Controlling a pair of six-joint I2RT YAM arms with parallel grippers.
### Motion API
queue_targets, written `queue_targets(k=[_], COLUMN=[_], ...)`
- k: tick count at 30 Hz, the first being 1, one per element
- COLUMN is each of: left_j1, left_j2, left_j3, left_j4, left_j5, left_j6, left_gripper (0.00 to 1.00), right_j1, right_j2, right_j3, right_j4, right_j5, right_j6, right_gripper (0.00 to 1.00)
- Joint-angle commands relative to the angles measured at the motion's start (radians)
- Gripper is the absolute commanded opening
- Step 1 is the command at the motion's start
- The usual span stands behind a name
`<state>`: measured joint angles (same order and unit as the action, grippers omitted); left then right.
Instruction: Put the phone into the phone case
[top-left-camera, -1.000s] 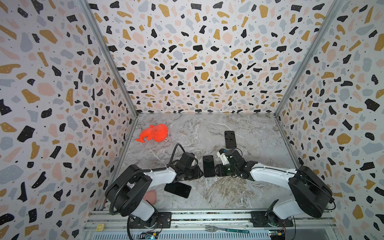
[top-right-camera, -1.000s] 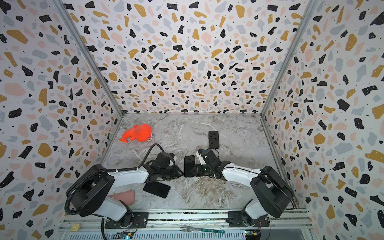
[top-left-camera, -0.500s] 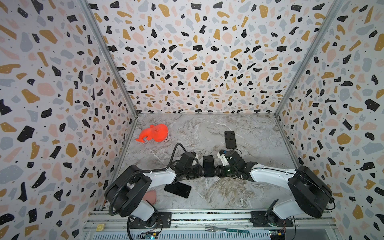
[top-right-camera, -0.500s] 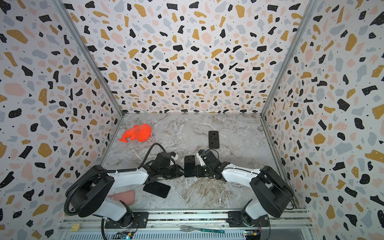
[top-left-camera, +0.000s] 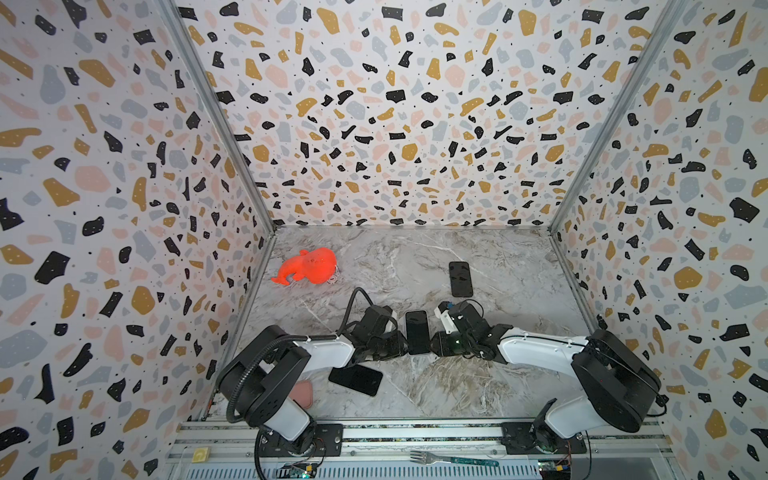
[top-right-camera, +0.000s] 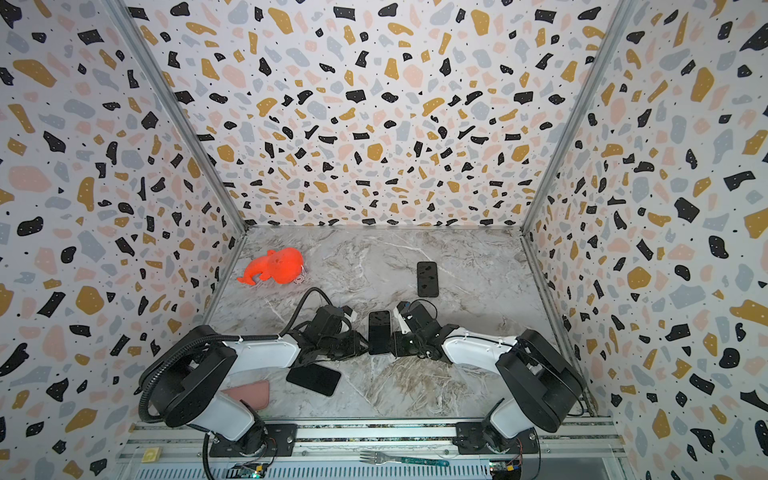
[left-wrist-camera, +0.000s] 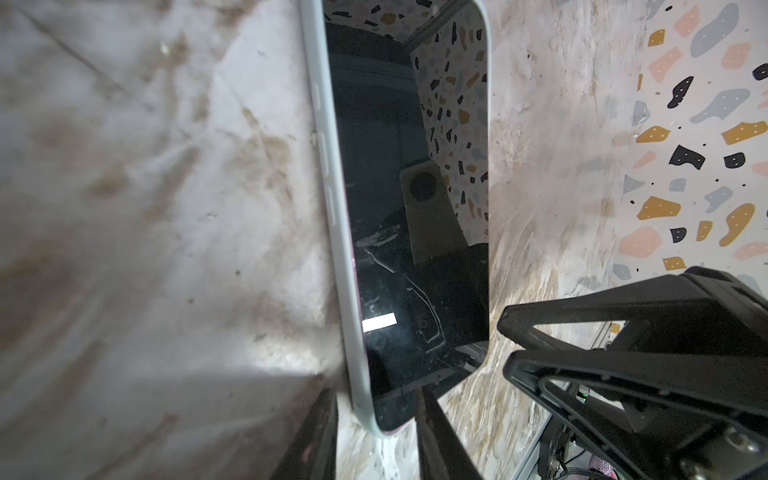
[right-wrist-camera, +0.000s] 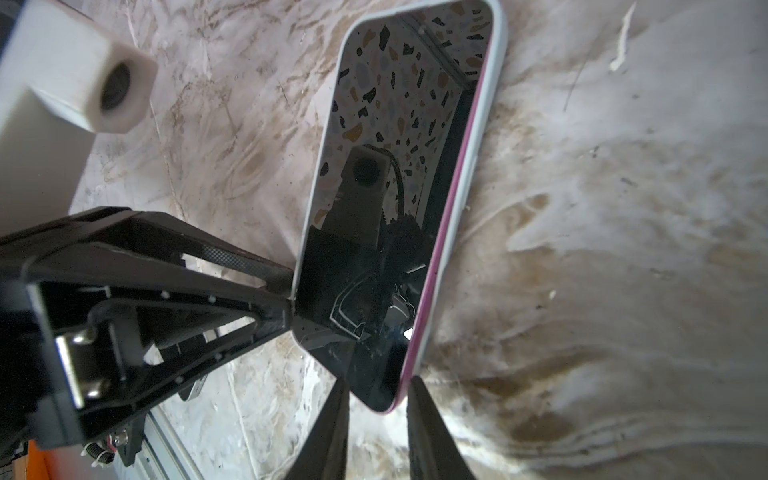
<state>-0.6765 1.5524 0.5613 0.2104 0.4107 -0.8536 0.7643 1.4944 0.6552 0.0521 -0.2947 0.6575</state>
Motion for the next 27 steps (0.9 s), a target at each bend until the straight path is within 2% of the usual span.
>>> queue_targets(k=[1,27], left_j1=[-0.006,-0.012], left_j2=[0.011,0.032], left_j3=[-0.013,-0.028], left_j4=[0.026,0.07], left_j5=[0.007,0.027], left_j6=[0.002,-0.016], left_gripper=[0.33,0.29], right_j1=[0.006,0.024], right_j2=[0.003,0.019], right_j3=[-0.007,-0.006], right_j4=[-0.008,0.003], right_j5=[0.006,0.0], right_j6=[0.001,0.013], right_gripper=[0.26,0.19])
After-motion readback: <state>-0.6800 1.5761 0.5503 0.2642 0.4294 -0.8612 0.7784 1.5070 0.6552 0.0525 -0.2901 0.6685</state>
